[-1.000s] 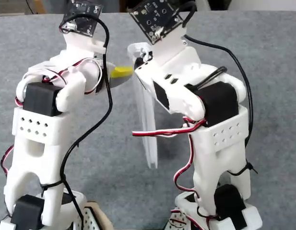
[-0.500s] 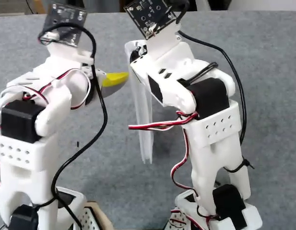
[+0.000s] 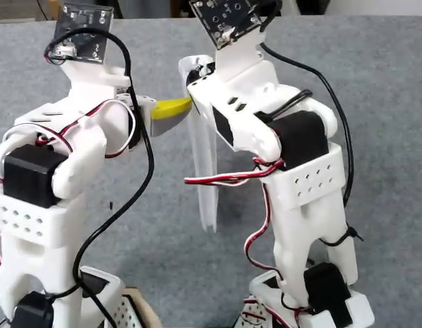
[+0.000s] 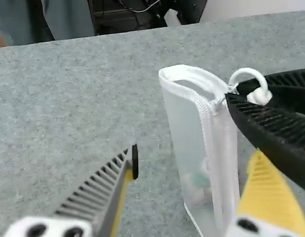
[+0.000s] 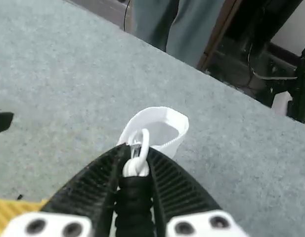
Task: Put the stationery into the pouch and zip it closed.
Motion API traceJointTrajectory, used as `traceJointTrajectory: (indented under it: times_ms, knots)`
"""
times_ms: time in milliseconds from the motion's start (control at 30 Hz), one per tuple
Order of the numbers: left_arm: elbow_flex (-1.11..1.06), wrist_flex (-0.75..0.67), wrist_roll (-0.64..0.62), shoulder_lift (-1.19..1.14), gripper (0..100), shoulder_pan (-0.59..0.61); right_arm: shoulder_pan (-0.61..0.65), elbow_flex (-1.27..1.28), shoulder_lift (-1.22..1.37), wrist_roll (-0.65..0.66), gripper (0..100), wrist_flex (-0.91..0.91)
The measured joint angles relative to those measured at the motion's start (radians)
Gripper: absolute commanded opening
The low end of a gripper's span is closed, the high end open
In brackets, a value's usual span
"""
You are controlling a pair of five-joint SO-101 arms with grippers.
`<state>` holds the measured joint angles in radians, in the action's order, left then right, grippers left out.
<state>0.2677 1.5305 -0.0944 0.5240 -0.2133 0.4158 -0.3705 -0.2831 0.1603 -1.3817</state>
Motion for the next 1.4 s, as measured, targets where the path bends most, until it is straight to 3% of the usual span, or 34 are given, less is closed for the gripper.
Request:
traceJointTrajectory:
  times_ms: [300,900,1133,1400]
  knots:
    - [-0.173,-0.101,-0.021,0.000,36,-0.005,-0.002,-0.023,0.000,-0.083,1.2,-0.012]
    - [-0.316,-0.287,0.012,0.000,36,0.057,-0.002,-0.023,0.000,-0.087,1.2,-0.017]
    - [-0.304,-0.275,0.012,0.000,36,0.064,-0.002,-0.023,0.000,-0.087,1.2,-0.017]
    - [-0.135,-0.086,0.011,0.000,36,0.012,-0.060,-0.023,0.000,-0.087,1.2,-0.017]
